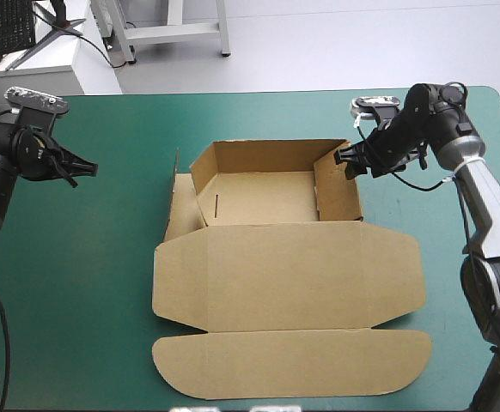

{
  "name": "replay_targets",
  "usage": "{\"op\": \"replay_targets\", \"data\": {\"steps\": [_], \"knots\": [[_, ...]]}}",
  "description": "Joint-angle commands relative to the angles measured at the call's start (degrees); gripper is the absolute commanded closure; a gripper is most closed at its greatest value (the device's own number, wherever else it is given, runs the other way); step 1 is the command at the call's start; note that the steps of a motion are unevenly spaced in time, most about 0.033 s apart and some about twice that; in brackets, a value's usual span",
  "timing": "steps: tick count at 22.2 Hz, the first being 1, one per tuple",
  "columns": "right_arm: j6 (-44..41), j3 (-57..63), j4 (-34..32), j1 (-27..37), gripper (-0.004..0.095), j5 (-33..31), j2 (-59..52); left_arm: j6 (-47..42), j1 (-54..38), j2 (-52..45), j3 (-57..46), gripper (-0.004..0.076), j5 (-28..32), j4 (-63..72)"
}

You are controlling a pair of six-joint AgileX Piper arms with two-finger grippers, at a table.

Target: Fold the box

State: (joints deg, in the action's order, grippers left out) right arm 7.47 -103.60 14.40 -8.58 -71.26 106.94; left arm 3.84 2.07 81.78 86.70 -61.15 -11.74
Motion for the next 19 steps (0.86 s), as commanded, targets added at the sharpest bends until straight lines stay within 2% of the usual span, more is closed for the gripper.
{"op": "replay_targets", "data": {"steps": [1, 5, 8, 10, 12, 14, 19], "knots": [[1.4, -1.0, 3.9, 0.2, 0.0381, 1.1, -0.8, -0.1, 0.0, -1.8, 1.3, 0.0714, 2.2, -0.2], [6.1, -1.0, 9.5, 0.2, 0.0383, 2.1, 2.6, -0.1, 0.0, -1.8, 1.3, 0.0714, 1.3, 1.8], [4.4, -1.0, 10.1, 0.2, 0.0416, 1.9, 4.7, -0.1, 0.0, -1.8, 1.3, 0.0714, 1.3, 1.6], [2.6, -1.0, 9.8, 0.3, 0.0516, 0.3, 5.9, -0.1, 0.0, -1.8, 1.3, 0.0714, 1.3, 1.6], [2.4, -1.0, 9.4, 0.3, 0.0764, -0.5, 6.9, -0.1, 0.0, -1.8, 1.3, 0.0714, 1.2, 1.7], [2.8, -1.0, 9.4, 0.3, 0.0933, -0.3, 7.0, -0.1, 0.0, -1.8, 1.3, 0.0714, 0.5, 1.7], [2.7, -1.2, 7.2, 0.3, 0.0909, -0.4, 6.9, -0.1, 0.0, -1.8, 1.3, 0.0714, -0.1, 3.0]]}}
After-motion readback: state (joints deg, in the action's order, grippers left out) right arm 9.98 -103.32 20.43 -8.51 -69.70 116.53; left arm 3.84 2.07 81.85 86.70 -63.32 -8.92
